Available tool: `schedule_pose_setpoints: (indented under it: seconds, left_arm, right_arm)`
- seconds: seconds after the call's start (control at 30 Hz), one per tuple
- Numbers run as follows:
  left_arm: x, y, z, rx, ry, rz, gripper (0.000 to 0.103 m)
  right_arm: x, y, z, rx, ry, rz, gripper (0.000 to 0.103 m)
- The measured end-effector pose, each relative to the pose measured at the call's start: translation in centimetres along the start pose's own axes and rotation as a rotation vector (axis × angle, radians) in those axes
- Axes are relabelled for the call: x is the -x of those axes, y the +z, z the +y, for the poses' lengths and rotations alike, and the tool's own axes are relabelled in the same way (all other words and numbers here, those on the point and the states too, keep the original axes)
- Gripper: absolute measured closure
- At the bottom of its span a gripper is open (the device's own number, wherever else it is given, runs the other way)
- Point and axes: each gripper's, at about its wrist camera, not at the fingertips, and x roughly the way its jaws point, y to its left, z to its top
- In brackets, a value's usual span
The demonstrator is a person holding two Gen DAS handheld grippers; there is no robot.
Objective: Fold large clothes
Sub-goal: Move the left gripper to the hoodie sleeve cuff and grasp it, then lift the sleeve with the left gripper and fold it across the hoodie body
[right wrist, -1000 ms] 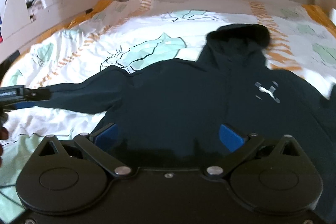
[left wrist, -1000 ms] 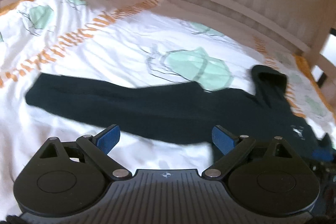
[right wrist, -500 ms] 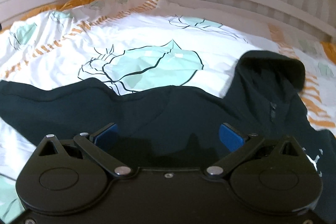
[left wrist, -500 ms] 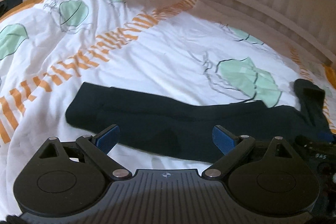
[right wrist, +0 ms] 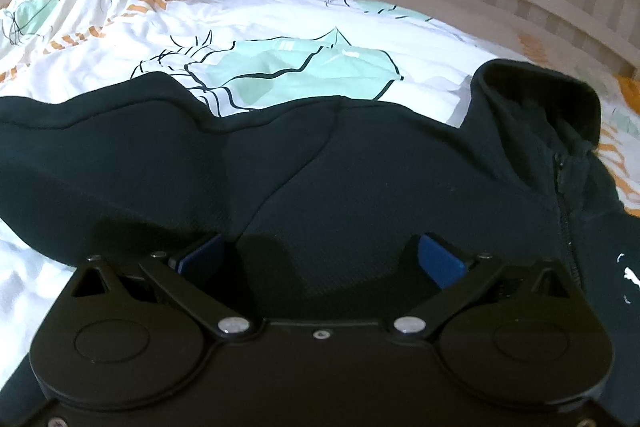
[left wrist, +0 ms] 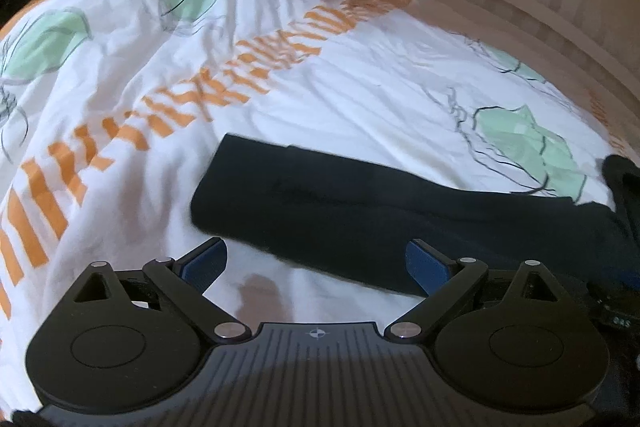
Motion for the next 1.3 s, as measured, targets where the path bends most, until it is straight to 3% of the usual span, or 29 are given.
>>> schedule_pose_setpoints:
  seconds: [0.17, 0.47, 0.53, 0.6, 0.67, 0.93, 1.1, 1.3]
  left_arm:
    - [-2.1, -0.4, 1.6, 0.101, -0.017, 0.053, 0.005]
    - [-4.6, 1.1, 2.2, 0.168, -0.048, 0.015, 0.008]
    - [-4.6, 1.2, 2.3, 0.199, -0.072, -0.008, 0.024]
    - [-4.7, 1.4, 2.4, 0.226, -0.096, -0.009, 0.068]
    - [-4.3, 1.6, 2.3, 0.239, -0.125, -0.030, 0.083]
    - [2.9, 5.0, -3.6, 0.065, -0.206, -0.214, 0.085]
    - [8.3, 7.5, -10.6, -0.078, -0.313, -0.319, 0.087]
    - [11.8, 8.4, -20.5, -0.179, -0.475, -0.373, 0.086]
  right_arm:
    - [-0.5, 0.4, 0.1, -0.007, 0.007, -0.001, 0.000]
    - [-0.5, 0.4, 0.2, -0.009, 0.008, -0.002, 0.000]
    - [-0.4, 0.4, 0.2, -0.011, 0.009, -0.002, 0.000]
    - [-0.4, 0.4, 0.2, -0.012, 0.010, -0.002, 0.000]
    - [-0.5, 0.4, 0.1, -0.013, 0.011, -0.002, 0.000]
    - [0.3, 1.3, -1.7, -0.088, 0.082, -0.001, 0.001]
    - [4.5, 1.5, -5.1, -0.200, 0.061, -0.073, 0.001]
    - [9.8, -1.6, -9.4, -0.251, 0.052, -0.056, 0.001]
